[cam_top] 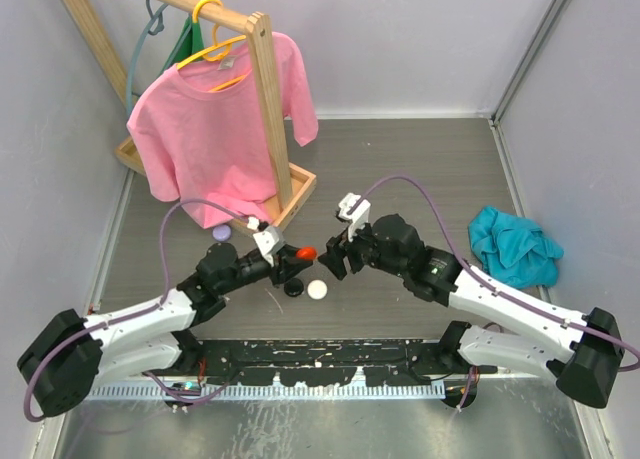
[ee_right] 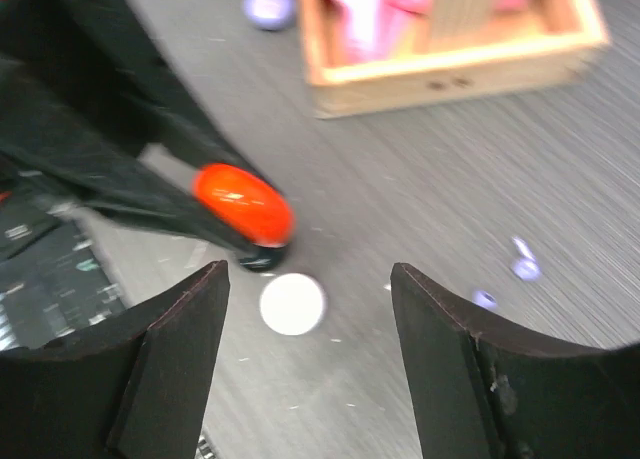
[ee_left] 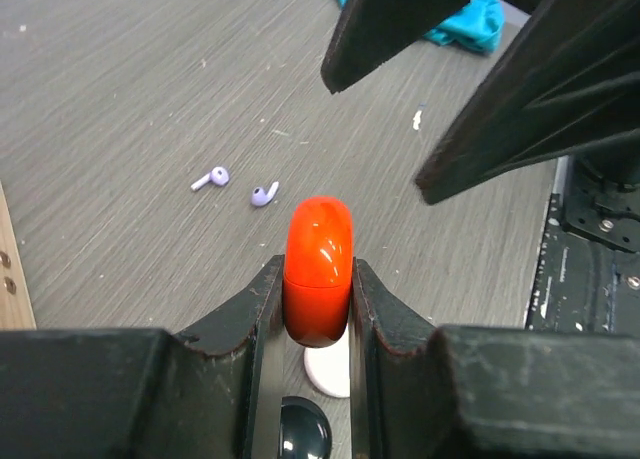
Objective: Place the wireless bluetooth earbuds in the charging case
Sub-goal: Place the charging case at the center of the board.
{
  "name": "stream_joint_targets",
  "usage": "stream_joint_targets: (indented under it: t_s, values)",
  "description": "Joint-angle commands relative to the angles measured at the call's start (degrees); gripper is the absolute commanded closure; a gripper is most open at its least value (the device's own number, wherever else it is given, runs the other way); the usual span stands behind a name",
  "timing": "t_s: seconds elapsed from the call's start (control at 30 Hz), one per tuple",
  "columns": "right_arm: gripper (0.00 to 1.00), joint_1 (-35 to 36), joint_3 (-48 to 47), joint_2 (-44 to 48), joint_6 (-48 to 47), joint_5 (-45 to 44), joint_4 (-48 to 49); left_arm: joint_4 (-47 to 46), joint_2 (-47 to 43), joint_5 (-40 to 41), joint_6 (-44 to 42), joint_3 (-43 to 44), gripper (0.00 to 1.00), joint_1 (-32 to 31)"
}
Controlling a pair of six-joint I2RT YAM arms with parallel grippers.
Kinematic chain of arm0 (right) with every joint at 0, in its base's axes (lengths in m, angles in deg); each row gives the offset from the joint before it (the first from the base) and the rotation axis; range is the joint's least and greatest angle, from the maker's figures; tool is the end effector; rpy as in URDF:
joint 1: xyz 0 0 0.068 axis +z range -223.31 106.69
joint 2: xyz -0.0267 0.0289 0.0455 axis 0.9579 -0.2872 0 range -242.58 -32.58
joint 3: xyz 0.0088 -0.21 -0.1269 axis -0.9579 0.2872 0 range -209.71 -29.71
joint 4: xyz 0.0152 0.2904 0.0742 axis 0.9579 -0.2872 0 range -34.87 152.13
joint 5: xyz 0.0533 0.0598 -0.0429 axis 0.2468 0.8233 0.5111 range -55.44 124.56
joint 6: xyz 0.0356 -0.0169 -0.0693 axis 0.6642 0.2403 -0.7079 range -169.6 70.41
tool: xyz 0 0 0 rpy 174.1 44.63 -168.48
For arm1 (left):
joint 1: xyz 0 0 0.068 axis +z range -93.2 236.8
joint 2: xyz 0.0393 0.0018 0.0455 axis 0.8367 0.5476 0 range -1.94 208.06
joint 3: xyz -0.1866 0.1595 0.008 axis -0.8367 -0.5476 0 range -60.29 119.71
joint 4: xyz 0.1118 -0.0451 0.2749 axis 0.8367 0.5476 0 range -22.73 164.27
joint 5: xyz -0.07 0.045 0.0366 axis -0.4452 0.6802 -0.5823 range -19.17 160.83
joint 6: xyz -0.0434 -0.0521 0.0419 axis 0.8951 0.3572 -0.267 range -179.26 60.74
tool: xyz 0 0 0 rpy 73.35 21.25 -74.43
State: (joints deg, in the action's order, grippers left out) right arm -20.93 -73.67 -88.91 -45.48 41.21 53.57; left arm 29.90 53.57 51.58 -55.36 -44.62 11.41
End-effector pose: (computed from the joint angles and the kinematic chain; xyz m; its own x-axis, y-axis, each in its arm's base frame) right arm 0.1854 0.2538 0.2561 -0.2787 -0.2450 -0.9286 -0.8350 0.5395 0.1083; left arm 0.1828 -0.2175 0.1647 -0.0918 0.0014 -0.9958 0.8992 0.4298 -0.0823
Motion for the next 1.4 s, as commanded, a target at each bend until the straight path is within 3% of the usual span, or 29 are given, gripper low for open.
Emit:
stream_joint_targets:
  t_s: [0.0,0.27,0.73,1.03,1.1,1.27,1.37]
  values:
    - [0.29,0.02,5.17,0.80,3.78,-24.26,7.64,6.09,4.71,5.16,2.99,6.80,0.98,0.16]
    - [0.27,0.00,16.76,1.25,5.59,-42.47,18.35,26.68,21.11,10.26,17.04,22.38,0.98,0.14]
    - [0.26,0.00,19.82,4.88,6.84,-44.97,18.46,34.44,36.93,10.29,35.46,28.98,0.88,0.79]
    - [0.26,0.00,19.28,3.80,6.85,-44.29,17.89,39.08,34.77,13.55,36.00,29.28,0.63,1.12]
    - [0.26,0.00,19.22,3.69,6.83,-44.27,17.83,41.51,33.40,14.95,35.31,29.64,0.53,1.30]
    - [0.26,0.00,19.18,3.58,6.79,-43.82,17.70,46.70,27.04,19.37,33.62,29.26,0.39,1.62]
    - [0.26,0.00,19.01,3.06,6.74,-43.66,17.33,50.61,22.65,22.06,32.77,28.67,0.35,2.27]
